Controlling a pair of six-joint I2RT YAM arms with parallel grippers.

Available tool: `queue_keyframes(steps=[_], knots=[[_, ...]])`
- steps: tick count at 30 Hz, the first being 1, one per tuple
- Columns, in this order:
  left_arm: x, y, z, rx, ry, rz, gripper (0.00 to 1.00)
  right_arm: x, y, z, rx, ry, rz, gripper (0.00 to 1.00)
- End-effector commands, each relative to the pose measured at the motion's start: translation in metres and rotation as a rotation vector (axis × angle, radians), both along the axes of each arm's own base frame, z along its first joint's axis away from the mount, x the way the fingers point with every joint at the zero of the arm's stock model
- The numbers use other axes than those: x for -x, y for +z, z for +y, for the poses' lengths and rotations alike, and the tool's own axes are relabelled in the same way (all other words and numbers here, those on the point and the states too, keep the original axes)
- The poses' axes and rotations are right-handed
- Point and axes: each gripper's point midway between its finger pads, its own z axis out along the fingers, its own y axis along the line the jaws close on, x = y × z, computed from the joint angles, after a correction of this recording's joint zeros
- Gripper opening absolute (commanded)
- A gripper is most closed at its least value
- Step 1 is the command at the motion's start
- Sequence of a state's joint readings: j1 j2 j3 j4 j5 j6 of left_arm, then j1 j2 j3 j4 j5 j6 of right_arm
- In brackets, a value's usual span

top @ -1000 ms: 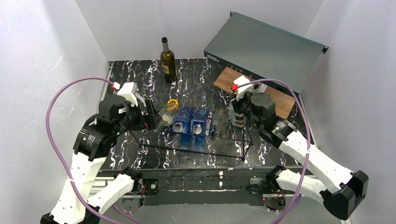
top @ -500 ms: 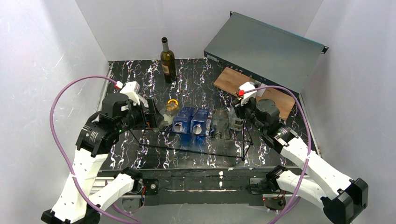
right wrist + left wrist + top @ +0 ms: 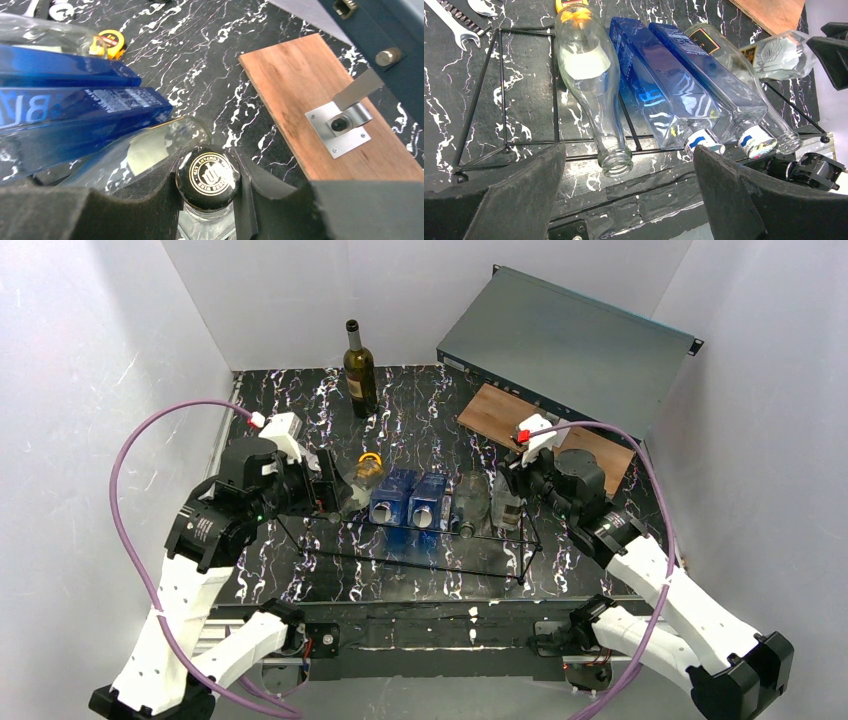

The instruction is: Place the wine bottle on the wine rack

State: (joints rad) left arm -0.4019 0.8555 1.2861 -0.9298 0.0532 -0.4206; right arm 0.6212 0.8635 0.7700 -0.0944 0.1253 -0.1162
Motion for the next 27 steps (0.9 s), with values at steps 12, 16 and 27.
queue_keyframes(steps=[12,16,27], knots=[[-0.005,-0.007,-0.008,0.011,-0.026,0.017,0.98,0.012,0.013,0.004,-0.032,0.036,0.051,0.22],[-0.005,-0.006,-0.007,0.009,-0.019,0.01,0.98,-0.005,0.009,0.0,0.029,0.003,-0.036,0.03],[-0.001,-0.006,0.001,-0.015,-0.003,-0.002,0.98,-0.046,0.041,-0.001,0.077,-0.064,-0.246,0.01]])
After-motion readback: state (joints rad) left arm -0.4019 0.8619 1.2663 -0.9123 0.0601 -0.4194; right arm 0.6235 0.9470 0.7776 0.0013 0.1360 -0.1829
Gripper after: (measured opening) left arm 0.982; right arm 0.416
